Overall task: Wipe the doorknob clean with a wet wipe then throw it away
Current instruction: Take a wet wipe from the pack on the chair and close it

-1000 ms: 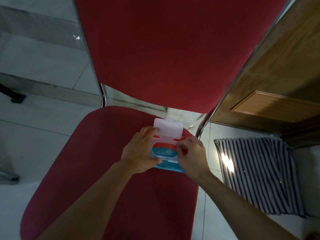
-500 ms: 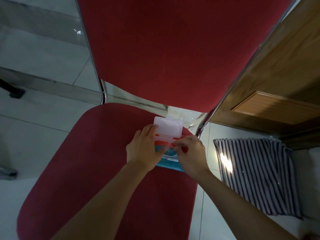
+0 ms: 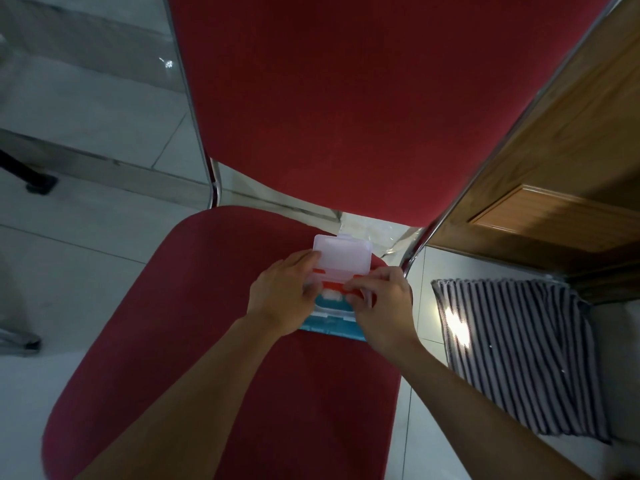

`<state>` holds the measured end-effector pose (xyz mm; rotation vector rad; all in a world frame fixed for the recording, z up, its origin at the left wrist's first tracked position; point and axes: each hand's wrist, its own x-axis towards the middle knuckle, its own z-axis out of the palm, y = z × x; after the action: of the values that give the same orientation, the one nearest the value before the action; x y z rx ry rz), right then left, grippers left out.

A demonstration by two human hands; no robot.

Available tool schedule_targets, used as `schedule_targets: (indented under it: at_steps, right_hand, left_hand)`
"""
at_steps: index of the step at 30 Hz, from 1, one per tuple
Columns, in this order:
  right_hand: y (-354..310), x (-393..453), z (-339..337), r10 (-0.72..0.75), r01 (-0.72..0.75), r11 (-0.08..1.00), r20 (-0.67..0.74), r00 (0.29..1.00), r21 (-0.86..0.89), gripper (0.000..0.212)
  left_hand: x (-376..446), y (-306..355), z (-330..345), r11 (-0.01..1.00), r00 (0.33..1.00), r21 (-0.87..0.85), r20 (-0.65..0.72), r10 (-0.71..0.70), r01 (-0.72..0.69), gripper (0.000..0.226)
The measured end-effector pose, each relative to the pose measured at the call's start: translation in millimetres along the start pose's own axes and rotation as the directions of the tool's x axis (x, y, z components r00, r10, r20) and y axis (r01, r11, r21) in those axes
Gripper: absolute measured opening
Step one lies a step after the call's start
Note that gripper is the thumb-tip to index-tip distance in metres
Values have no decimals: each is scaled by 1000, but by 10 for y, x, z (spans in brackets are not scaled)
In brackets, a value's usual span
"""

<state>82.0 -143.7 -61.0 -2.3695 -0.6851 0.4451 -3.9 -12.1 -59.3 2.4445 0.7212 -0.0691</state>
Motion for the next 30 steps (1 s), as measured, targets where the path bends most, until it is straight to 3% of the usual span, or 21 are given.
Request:
schedule_targets:
  at_steps: [9, 12, 15, 19, 22, 25, 28, 30]
  right_hand:
    - [-101, 3, 55, -194, 200, 975, 72, 978, -98, 11]
    - [-140, 48, 37, -177, 176, 984, 77, 981, 21, 9]
    - [-171, 100, -37, -10, -16, 959, 89, 996, 283, 9]
    - [-138, 125, -164, 223, -345, 646, 263, 939, 681, 16]
    - [-128, 135, -254, 263, -421, 436, 335, 905, 795, 17]
    - [-127, 142, -330, 281, -460, 327, 380, 881, 825, 25]
    - [-121, 125, -357, 323, -506, 353, 405, 855, 787, 31]
    - [-118, 89, -347, 316, -508, 534, 398, 861, 676, 23]
  left_hand:
    - [20, -65, 32, 1000, 1000, -25, -3, -3, 3, 51]
    - [22, -50, 30, 999, 1000, -37, -7, -7, 7, 51]
    - [13, -29, 24, 999, 1000, -43, -13, -14, 13, 50]
    - [-14, -7, 17, 999, 999, -35, -9, -32, 31, 50]
    - [-19, 27, 11, 998, 998, -18, 10, -56, 56, 51]
    - [-27, 70, 12, 998, 997, 2, 13, -71, 71, 52]
    - [-34, 101, 10, 997, 997, 13, 21, -76, 75, 53]
    - [-34, 115, 11, 997, 997, 21, 27, -76, 76, 53]
